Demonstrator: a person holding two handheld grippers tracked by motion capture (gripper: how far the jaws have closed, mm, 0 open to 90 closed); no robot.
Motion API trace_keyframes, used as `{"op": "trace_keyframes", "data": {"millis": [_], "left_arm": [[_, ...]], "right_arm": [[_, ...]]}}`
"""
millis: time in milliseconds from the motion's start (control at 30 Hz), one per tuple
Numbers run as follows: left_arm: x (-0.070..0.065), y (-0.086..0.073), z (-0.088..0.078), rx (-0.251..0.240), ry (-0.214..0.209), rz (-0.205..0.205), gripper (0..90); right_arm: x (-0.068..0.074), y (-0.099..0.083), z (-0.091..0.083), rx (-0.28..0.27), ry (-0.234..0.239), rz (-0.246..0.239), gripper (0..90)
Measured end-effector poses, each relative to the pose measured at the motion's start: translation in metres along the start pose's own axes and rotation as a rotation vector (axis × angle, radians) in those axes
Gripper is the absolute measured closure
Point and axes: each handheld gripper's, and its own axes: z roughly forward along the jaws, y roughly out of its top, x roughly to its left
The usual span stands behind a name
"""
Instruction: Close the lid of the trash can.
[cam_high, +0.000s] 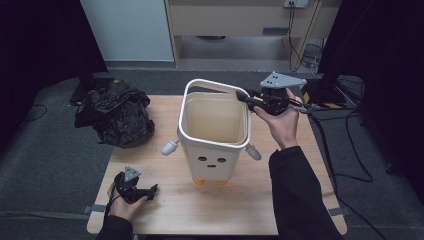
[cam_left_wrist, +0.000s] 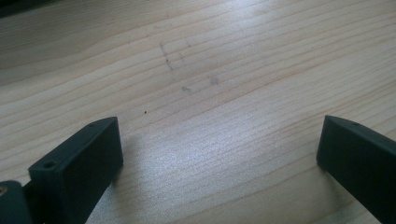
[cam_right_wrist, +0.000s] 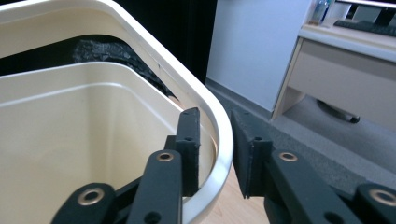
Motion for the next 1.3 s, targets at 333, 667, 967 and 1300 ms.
{"op": "trace_keyframes", "data": {"millis": [333, 667, 967, 1300], "left_arm": [[0.0, 0.0, 0.0, 0.0, 0.0, -0.001, 0.0], [0.0, 0.0, 0.0, 0.0, 0.0, 0.0, 0.0], [0.0, 0.0, 0.0, -0.004, 0.0, -0.005, 0.0], [0.0, 0.0, 0.0, -0.003, 0.0, -0.006, 0.0]], "right_arm": [[-0.001, 0.001, -0.003, 0.011, -0.002, 0.006, 79.5], [-0.009, 0.011, -0.012, -0.024, 0.02, 0.075, 79.6], [-0.01, 0.027, -0.018, -0.022, 0.031, 0.081, 79.7], [-0.003, 0.03, -0.001, 0.041, 0.008, 0.043, 79.1]]}}
